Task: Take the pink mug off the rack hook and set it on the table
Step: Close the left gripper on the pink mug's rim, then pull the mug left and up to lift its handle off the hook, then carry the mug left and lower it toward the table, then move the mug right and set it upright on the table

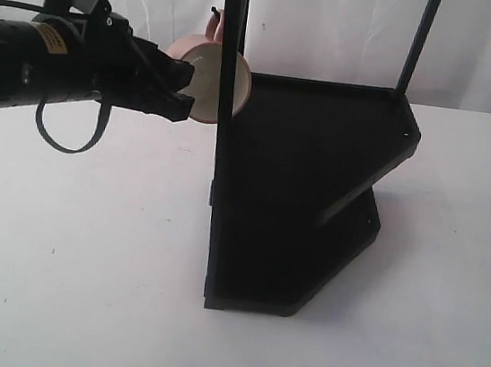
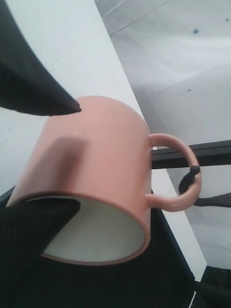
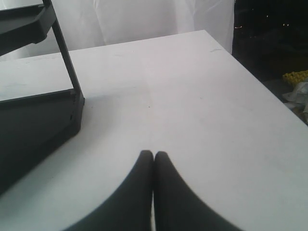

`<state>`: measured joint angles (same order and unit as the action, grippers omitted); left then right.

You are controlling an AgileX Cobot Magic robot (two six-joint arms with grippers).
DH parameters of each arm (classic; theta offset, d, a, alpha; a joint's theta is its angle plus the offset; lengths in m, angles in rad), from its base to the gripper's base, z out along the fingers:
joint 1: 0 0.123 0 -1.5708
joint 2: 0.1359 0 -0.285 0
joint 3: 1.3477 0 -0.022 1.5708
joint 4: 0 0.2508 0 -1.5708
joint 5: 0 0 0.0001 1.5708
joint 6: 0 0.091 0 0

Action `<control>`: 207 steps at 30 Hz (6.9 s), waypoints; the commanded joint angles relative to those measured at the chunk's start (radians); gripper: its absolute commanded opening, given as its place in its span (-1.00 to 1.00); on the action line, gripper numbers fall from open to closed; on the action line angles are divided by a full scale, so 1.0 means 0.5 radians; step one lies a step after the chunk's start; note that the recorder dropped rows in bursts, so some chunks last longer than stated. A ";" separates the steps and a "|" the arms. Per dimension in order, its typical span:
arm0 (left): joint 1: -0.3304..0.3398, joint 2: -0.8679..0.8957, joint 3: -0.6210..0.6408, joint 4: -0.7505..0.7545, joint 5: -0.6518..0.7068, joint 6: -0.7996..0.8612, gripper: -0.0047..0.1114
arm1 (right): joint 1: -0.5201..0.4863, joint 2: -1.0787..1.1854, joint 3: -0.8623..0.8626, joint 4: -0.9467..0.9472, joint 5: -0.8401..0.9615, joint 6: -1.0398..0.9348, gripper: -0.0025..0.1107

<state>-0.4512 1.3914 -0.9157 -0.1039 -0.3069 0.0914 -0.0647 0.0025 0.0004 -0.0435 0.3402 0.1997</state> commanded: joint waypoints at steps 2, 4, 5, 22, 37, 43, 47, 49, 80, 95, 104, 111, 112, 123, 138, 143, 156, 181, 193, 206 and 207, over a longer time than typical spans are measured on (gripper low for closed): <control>0.000 -0.011 -0.010 -0.100 -0.040 0.267 0.03 | -0.012 -0.005 -0.001 -0.011 -0.009 -0.001 -0.96; 0.000 -0.011 -0.010 -0.100 -0.040 0.457 0.01 | -0.012 -0.005 -0.001 -0.011 -0.009 -0.001 -0.96; 0.000 -0.011 -0.010 -0.100 -0.040 0.545 0.00 | -0.012 -0.005 -0.001 -0.011 -0.009 -0.001 -0.96; 0.000 0.092 -0.010 -0.775 -0.139 1.187 -0.14 | -0.012 -0.005 -0.001 -0.011 -0.009 -0.001 -0.96; 0.000 0.091 -0.010 -0.775 -0.178 1.187 -0.36 | -0.012 -0.005 -0.001 -0.011 -0.009 -0.001 -0.96; 0.000 0.091 -0.010 -0.775 -0.178 1.187 -0.70 | -0.012 -0.005 -0.001 -0.011 -0.009 -0.001 -0.96; 0.000 0.091 -0.010 -0.776 -0.137 1.187 -0.92 | -0.012 -0.005 -0.001 -0.011 -0.009 -0.001 -0.96; 0.000 0.091 -0.010 -0.776 -0.076 1.187 -0.92 | -0.012 -0.005 -0.001 -0.011 -0.009 -0.001 -0.96; 0.000 -0.116 -0.010 -1.014 -0.081 1.573 -0.92 | -0.012 -0.005 -0.001 -0.011 -0.009 -0.001 -0.96; 0.000 -0.280 -0.010 -2.235 -0.608 2.779 -0.92 | -0.012 -0.005 -0.001 -0.011 -0.009 -0.001 -0.96; 0.000 -0.302 -0.010 -2.778 -1.332 3.193 -0.92 | -0.012 -0.005 -0.001 -0.011 -0.009 -0.001 -0.96; 0.000 -0.453 -0.010 -3.078 -0.851 3.577 -0.92 | -0.012 -0.005 -0.001 -0.011 -0.009 -0.001 -0.96; 0.000 -0.484 -0.010 -3.103 -0.734 3.588 -0.92 | -0.012 -0.005 -0.001 -0.011 -0.009 -0.001 -0.96; 0.000 -0.615 -0.010 -3.281 -0.525 3.103 -0.92 | -0.012 -0.005 -0.001 -0.011 -0.009 -0.001 -0.96; 0.166 -0.654 -0.010 -3.281 -0.313 3.913 -0.92 | -0.012 -0.005 -0.001 -0.011 -0.009 -0.001 -0.96; 0.768 -0.673 0.036 -3.281 0.152 2.620 -0.92 | -0.012 -0.005 -0.001 -0.011 -0.009 -0.001 -0.96; 1.414 -0.871 -0.124 -2.824 1.943 3.037 -0.92 | -0.012 -0.005 -0.001 -0.011 -0.009 -0.001 -0.96; 0.496 -0.824 0.141 0.705 1.623 0.751 -0.92 | -0.012 -0.005 -0.001 -0.011 -0.009 -0.001 -0.96; 0.239 -0.434 -0.523 0.966 2.594 -0.134 -0.92 | -0.012 -0.005 -0.001 -0.011 -0.009 -0.001 -0.96; 0.239 0.008 -0.813 0.297 2.965 0.249 -0.92 | -0.012 -0.005 -0.001 -0.011 -0.009 -0.001 -0.96; 0.239 0.010 -0.862 0.371 2.986 0.225 -0.92 | -0.012 -0.005 -0.001 -0.011 -0.009 -0.001 -0.96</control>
<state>-0.3263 1.4003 -1.2921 0.0259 1.1259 0.2104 -0.0647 0.0025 0.0004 -0.0435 0.3402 0.1997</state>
